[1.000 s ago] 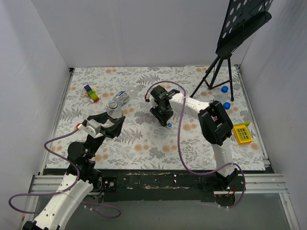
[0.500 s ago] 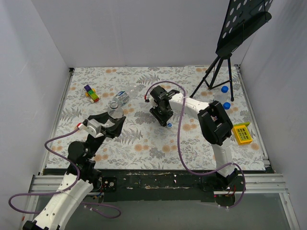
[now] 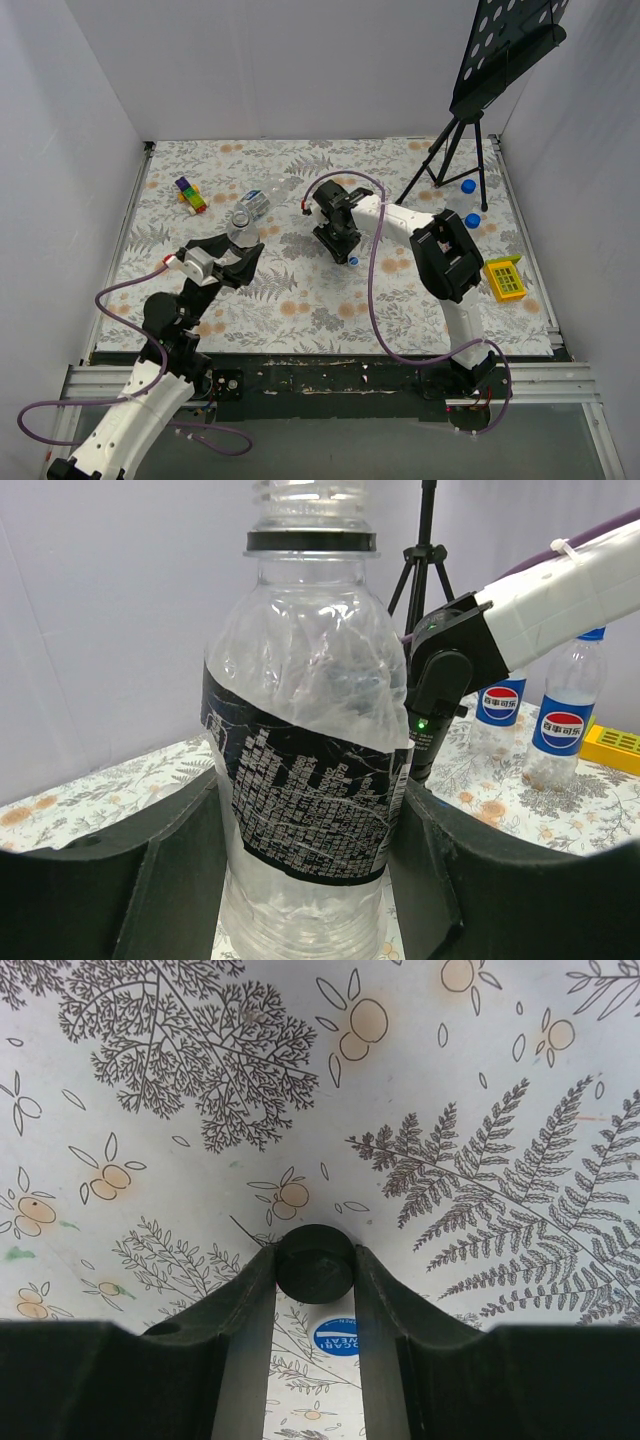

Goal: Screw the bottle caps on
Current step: Screw the bottle cap onto the plastic bottle.

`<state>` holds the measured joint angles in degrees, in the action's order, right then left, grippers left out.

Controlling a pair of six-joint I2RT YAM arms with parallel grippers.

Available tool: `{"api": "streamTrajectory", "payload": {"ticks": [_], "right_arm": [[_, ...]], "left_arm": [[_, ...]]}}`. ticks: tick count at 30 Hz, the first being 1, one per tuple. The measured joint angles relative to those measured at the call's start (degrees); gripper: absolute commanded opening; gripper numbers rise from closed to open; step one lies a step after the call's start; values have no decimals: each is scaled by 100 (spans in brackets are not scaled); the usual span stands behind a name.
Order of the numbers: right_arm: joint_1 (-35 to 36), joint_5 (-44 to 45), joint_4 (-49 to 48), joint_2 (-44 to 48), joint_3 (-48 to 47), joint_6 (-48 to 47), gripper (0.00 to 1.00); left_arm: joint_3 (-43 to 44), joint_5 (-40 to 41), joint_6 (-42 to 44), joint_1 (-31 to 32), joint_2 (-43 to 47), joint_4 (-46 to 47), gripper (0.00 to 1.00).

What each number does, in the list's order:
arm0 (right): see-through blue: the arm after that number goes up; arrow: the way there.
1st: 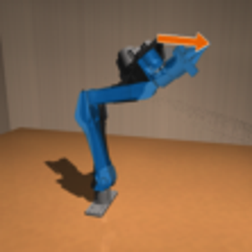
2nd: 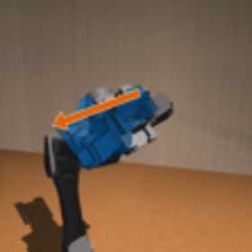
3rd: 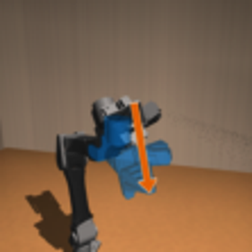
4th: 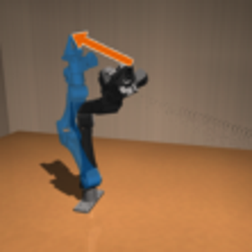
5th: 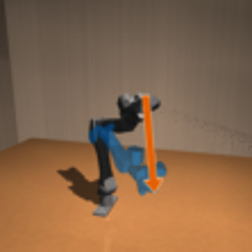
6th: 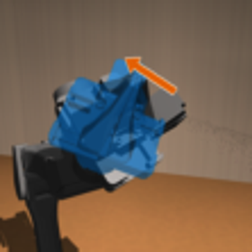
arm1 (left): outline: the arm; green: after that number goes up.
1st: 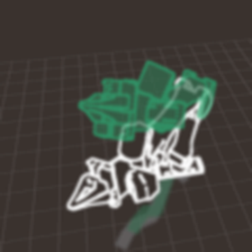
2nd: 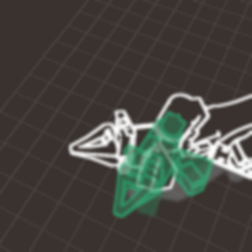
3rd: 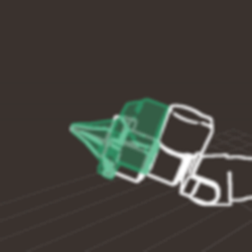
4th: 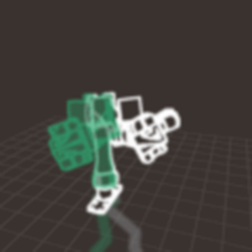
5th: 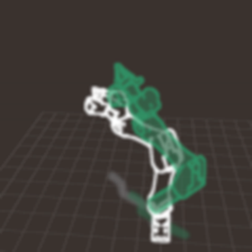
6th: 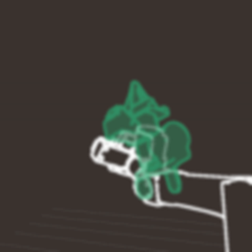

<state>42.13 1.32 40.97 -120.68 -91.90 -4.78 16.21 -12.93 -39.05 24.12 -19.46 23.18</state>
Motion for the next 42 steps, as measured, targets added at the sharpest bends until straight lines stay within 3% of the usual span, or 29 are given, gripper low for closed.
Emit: {"api": "streamTrajectory", "payload": {"ticks": [6, 12, 21, 37, 42], "right_arm": [[0, -271, 190, 313, 9, -149, 27], [0, -684, 503, 1523, -17, -404, 27], [76, -1403, 1292, 2712, -955, -796, 27], [1707, -1827, 1967, 2968, -1923, -1869, 27], [1904, -1823, 1971, 2892, -2118, -2131, 27]], "left_arm": [[0, -114, 68, 0, -103, -17, 51], [0, -402, 315, -2, -286, -212, 51], [4, -1121, 780, 0, -592, -374, 50], [66, -2452, 1510, 26, -1322, -820, 47], [79, -2645, 1609, 50, -1370, -905, 46]]}}
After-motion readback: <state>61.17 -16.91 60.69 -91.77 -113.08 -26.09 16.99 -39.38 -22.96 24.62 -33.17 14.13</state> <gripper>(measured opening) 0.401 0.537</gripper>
